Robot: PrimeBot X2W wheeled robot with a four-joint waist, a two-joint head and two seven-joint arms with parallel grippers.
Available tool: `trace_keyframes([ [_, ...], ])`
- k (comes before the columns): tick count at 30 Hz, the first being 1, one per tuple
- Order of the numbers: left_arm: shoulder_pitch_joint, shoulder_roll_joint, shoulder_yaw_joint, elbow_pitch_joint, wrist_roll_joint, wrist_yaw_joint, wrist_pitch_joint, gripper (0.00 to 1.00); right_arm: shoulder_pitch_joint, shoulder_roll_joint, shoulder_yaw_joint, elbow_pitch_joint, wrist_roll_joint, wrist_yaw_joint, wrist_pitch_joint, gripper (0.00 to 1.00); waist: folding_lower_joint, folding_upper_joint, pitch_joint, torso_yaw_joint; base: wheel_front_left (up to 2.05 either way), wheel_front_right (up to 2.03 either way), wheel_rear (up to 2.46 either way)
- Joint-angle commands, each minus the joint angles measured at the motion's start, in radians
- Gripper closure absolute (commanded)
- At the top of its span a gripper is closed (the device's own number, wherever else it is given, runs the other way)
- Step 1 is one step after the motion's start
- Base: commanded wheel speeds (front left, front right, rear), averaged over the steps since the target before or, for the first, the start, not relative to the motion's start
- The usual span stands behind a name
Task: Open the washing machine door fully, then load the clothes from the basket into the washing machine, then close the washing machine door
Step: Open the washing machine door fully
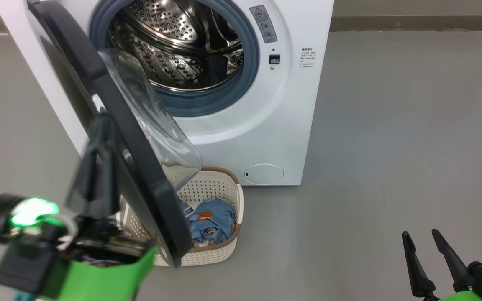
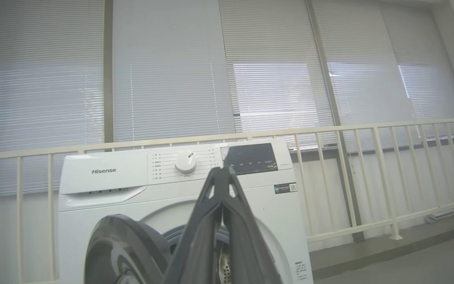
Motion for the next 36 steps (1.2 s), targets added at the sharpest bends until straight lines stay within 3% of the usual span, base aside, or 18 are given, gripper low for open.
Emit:
trace_keyframes([
  [1,-0.048,0.013,0.02,-0.03,0.003,-0.003,-0.003,1.0,-0.013,-0.016,0.019,-0.023,-0.004,0.002,-0.005,0.0,0.0,-0.0001,-0.002,0.0,0.0,0.0,0.0],
  [10,-0.103,0.005,-0.248,0.005,-0.031,-0.017,0.038,1.0,-0.021,-0.024,0.031,-0.018,-0.005,0.002,-0.003,0.0,0.0,-0.0001,0.0,-0.006,0.0,0.0,0.0],
  [16,-0.032,0.0,-0.352,0.114,-0.074,-0.012,0.028,1.0,-0.022,-0.026,0.035,-0.012,-0.002,0.002,-0.001,0.0,0.0,-0.0001,0.004,-0.008,0.0,0.0,0.0],
  [23,0.02,-0.002,-0.398,0.245,-0.109,0.003,0.009,1.0,-0.021,-0.027,0.031,-0.013,-0.004,0.002,0.006,0.0,0.0,-0.0001,0.011,0.003,0.0,0.0,0.0],
  [36,-0.003,-0.003,-0.356,0.397,-0.145,0.041,-0.003,1.0,-0.027,-0.024,0.029,-0.018,-0.008,0.002,0.01,0.0,0.0,-0.0001,0.029,0.003,0.0,0.0,0.0],
])
